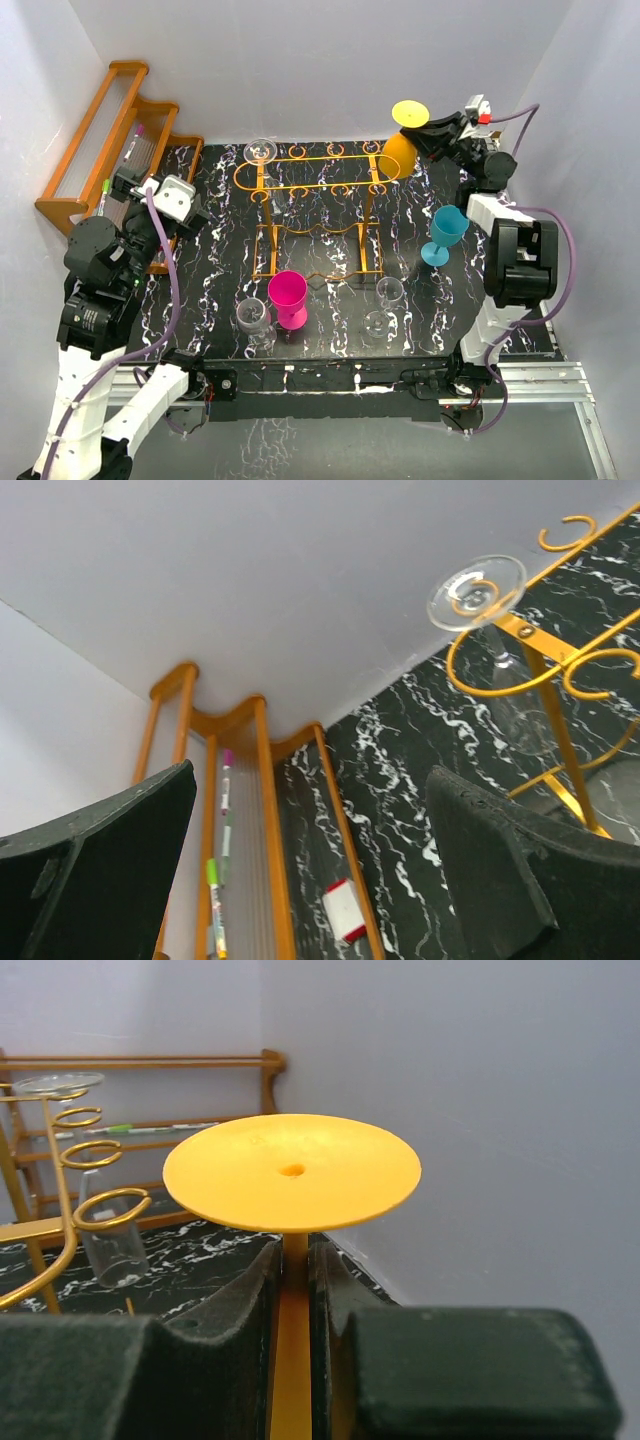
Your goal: Place the wine glass upside down on the wine glass rack
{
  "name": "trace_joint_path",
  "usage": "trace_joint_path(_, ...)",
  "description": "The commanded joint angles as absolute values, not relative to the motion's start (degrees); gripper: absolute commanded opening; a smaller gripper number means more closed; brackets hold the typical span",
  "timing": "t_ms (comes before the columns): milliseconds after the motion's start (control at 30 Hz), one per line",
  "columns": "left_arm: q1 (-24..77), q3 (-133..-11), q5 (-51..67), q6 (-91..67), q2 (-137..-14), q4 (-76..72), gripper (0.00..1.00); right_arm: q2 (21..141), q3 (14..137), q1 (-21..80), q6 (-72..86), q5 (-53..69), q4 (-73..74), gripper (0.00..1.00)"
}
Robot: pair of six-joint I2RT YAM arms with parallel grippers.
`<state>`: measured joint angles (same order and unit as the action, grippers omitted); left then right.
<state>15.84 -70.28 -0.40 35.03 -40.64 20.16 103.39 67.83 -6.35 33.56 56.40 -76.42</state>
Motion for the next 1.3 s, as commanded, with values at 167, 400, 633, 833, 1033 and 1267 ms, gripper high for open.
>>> trace_joint_path(167,13.06,-71.72,1.80,27.88,-43.12,26.61,0.97,107.84,73.48,-1.58,34.95,60.99,-85.47,0.08)
trace_joint_path(400,12.10,-75.79,1.20,25.88,-45.59,30.66,0.97,109.36,73.11,-0.35,36.08,63.32,-88.62,0.08)
trace_joint_path(633,11.95,-77.75,-0.17,25.61,-47.24,35.37,0.97,110.75,73.83,1.22,38.78,64.77,-91.35,0.08)
trace_joint_path(833,11.78,-78.49,-2.47,26.75,-48.79,37.75,0.97,111.92,76.71,2.79,38.76,65.23,-90.44,0.08)
trace_joint_path(1033,11.78,-78.04,-2.45,27.02,-48.86,37.86,0.97,111.55,76.16,3.34,41.08,65.22,-92.79,0.08)
trace_joint_path(1267,11.70,-78.06,-2.41,26.89,-48.87,37.90,0.97,109.78,73.58,3.17,40.95,64.75,-94.15,0.08)
